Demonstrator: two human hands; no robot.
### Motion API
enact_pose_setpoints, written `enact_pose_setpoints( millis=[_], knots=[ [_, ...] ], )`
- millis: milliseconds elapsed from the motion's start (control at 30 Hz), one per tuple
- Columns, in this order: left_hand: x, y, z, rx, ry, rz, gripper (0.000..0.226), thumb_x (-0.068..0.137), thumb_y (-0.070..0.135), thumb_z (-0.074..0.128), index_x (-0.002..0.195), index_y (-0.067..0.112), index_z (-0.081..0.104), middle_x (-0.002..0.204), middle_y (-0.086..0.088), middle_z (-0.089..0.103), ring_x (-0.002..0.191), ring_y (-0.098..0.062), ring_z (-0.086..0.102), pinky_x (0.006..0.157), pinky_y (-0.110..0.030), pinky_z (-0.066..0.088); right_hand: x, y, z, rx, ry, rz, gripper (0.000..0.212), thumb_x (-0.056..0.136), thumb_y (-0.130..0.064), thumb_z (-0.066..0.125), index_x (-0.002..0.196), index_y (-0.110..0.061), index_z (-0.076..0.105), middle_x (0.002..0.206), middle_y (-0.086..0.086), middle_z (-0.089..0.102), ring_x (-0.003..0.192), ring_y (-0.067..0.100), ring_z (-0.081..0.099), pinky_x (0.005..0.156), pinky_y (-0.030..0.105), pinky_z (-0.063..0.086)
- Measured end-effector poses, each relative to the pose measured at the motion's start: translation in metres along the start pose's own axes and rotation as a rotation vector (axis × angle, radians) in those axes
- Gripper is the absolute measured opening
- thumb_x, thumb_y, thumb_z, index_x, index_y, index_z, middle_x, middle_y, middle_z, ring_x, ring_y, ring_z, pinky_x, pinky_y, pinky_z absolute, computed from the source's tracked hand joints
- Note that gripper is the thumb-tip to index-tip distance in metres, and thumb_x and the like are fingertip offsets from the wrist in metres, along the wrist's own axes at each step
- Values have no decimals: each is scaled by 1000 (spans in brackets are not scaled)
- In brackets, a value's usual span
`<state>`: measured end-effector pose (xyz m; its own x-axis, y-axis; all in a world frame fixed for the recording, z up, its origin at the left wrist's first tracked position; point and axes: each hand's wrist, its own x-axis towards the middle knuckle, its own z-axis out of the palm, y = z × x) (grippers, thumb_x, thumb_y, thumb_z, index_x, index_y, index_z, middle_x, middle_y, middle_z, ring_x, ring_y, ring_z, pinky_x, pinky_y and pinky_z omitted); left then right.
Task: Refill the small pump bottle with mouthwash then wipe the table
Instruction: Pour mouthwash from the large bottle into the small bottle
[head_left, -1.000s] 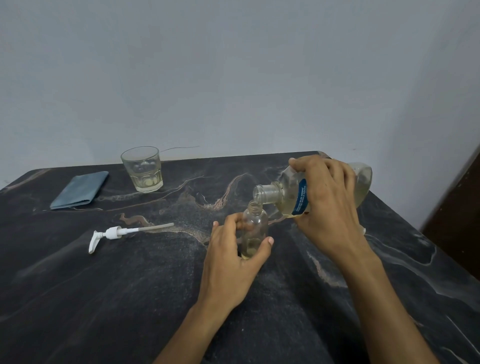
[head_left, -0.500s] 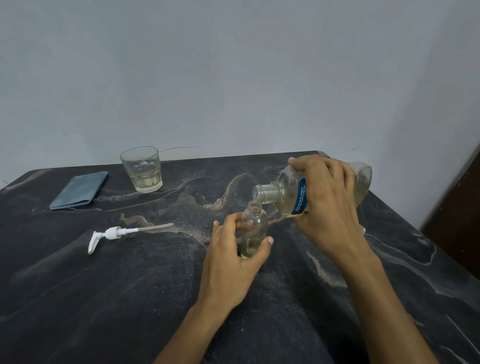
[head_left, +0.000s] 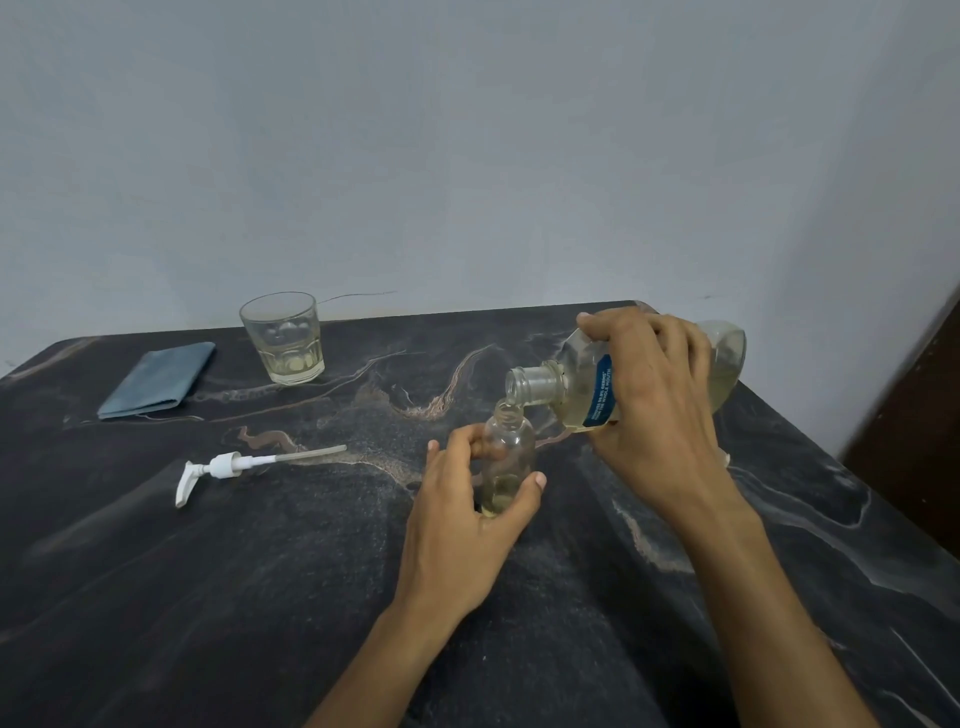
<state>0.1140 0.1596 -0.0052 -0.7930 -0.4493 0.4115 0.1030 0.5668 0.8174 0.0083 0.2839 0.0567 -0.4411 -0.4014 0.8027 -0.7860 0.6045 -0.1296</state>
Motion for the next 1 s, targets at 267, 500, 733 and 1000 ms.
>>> enact_pose_setpoints(
  millis=[267, 500, 733, 1000],
  knots=[
    [0, -4, 1, 16, -15, 12, 35, 73, 59, 60, 100, 54, 39, 103, 25, 55, 101, 6, 54, 83, -22, 50, 0, 0, -1, 0, -14, -6, 91, 43, 10, 87, 117, -19, 42, 109, 3, 56, 104, 17, 36, 93, 27, 23],
    [1, -7, 2, 16, -6, 29, 35, 72, 60, 59, 100, 53, 39, 103, 24, 55, 101, 10, 52, 86, -22, 49, 0, 0, -1, -3, -8, -2, 90, 44, 9, 87, 117, -19, 42, 109, 1, 55, 104, 16, 36, 93, 26, 23],
    [2, -9, 2, 16, -8, 39, 35, 72, 60, 59, 100, 55, 38, 103, 22, 56, 100, 5, 54, 77, -17, 48, 1, -1, -2, -2, -19, -4, 87, 47, 8, 86, 117, -19, 42, 109, 4, 57, 104, 16, 36, 94, 29, 23],
    [2, -10, 2, 14, -19, 29, 35, 72, 61, 58, 100, 57, 38, 103, 22, 56, 99, 10, 52, 72, -7, 44, 1, -1, -2, -7, -28, -5, 87, 47, 9, 85, 116, -19, 41, 110, 4, 57, 105, 16, 37, 96, 29, 22]
  ],
)
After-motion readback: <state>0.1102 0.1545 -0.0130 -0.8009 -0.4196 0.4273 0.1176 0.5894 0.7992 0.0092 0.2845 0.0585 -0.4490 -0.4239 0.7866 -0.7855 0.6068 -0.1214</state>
